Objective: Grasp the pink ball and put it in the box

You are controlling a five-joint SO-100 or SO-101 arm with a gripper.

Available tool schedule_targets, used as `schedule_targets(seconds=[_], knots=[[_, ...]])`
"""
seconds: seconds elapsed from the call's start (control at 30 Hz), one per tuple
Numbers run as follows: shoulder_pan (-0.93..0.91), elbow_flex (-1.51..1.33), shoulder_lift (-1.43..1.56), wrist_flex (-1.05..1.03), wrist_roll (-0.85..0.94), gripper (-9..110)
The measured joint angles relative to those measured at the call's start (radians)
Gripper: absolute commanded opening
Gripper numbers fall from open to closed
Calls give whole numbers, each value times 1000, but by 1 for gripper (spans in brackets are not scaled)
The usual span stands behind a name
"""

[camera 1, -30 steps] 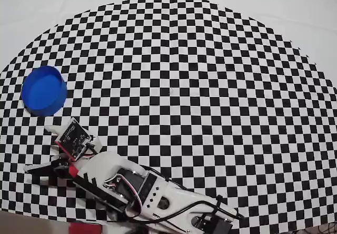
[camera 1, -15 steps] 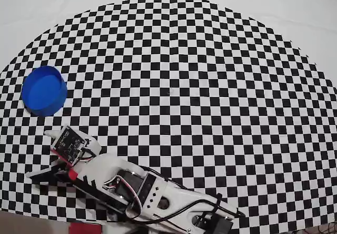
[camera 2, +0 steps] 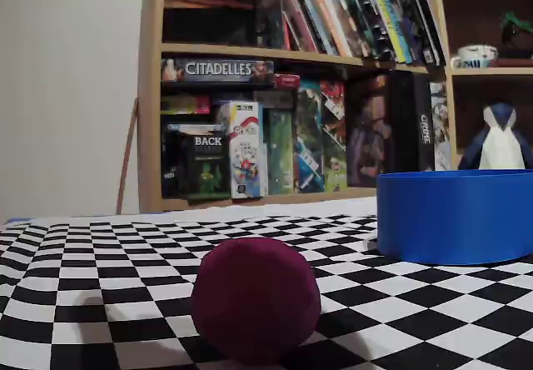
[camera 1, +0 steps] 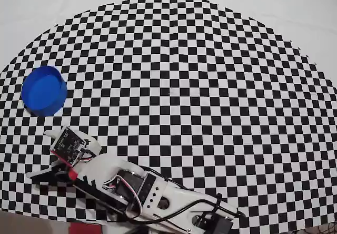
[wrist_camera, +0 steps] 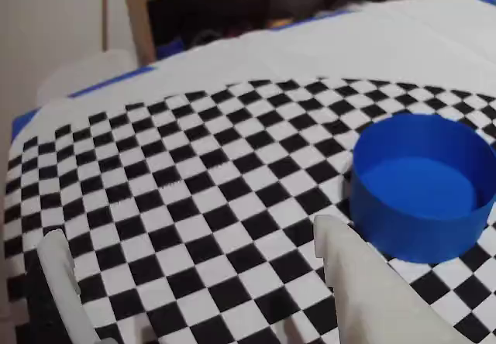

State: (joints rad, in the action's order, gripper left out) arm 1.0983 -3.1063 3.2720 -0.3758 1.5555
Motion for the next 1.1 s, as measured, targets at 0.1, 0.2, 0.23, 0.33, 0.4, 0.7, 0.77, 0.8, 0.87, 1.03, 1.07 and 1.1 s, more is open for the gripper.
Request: schedule_targets(seconds=[0.1,0.2,0.23,0.33,0.4,0.7,0.77,0.8,0.87,1.03,1.07,1.1], knots=[[0,0,-21,0,0,38],[0,3,-51,0,0,38],[0,8,-71,0,0,38],[0,32,-137,3,0,38],[0,37,-163,9,0,38],[0,61,-215,9,0,38],[-3,89,-261,9,0,38],[-3,103,-288,9,0,38],[-3,137,-353,9,0,38],[-5,190,-477,9,0,38],[-5,192,-491,9,0,38],[-5,192,-503,9,0,38]])
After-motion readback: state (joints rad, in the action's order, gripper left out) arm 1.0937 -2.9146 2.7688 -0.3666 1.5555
